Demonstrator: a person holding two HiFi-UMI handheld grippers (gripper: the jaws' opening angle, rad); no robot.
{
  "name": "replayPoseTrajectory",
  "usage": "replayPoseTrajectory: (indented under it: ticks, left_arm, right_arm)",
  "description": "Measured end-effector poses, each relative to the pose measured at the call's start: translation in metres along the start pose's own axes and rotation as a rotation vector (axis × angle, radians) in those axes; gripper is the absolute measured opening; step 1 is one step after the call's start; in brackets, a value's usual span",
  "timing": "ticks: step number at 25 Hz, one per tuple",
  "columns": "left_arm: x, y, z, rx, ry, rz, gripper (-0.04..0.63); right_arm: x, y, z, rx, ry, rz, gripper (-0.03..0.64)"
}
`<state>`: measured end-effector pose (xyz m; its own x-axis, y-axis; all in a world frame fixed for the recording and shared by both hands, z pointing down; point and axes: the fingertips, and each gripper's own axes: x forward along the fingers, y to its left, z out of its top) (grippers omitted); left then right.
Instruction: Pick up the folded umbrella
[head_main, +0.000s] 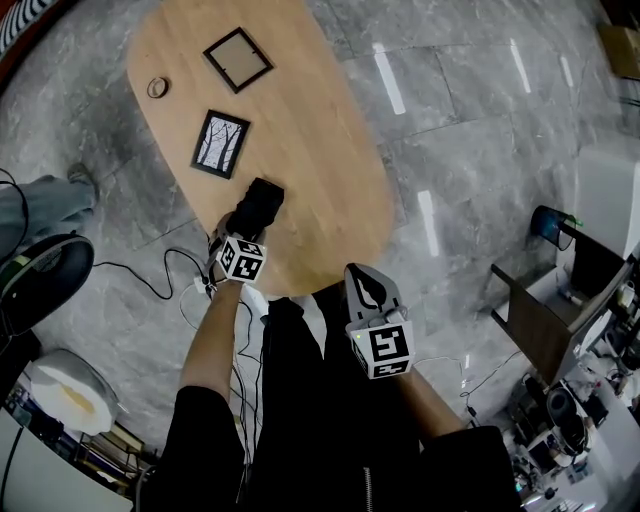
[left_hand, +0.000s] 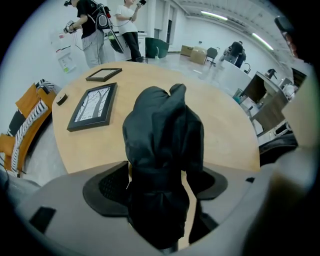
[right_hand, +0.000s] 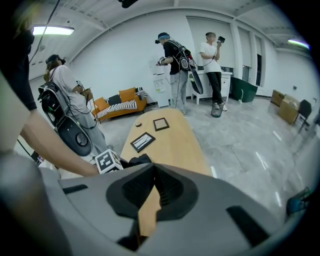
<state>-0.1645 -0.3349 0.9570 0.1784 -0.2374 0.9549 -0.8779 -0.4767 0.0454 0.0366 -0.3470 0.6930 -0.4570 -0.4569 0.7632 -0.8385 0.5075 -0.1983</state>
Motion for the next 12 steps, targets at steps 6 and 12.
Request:
replayPoseTrajectory:
  ticks: [6, 12]
  left_arm:
    - [0.002, -0.002, 0.000, -0.030, -0.020, 0.003, 0.340]
    - [0.001, -0.009, -0.004, -0.068, -0.001, 0.016, 0.265]
  right_arm:
    - [-0.001, -0.003, -0.007, 0.014, 0.011, -0.003, 0.011]
    - [-0.001, 0.002, -0.014, 0.016, 0.011, 0.001, 0.011]
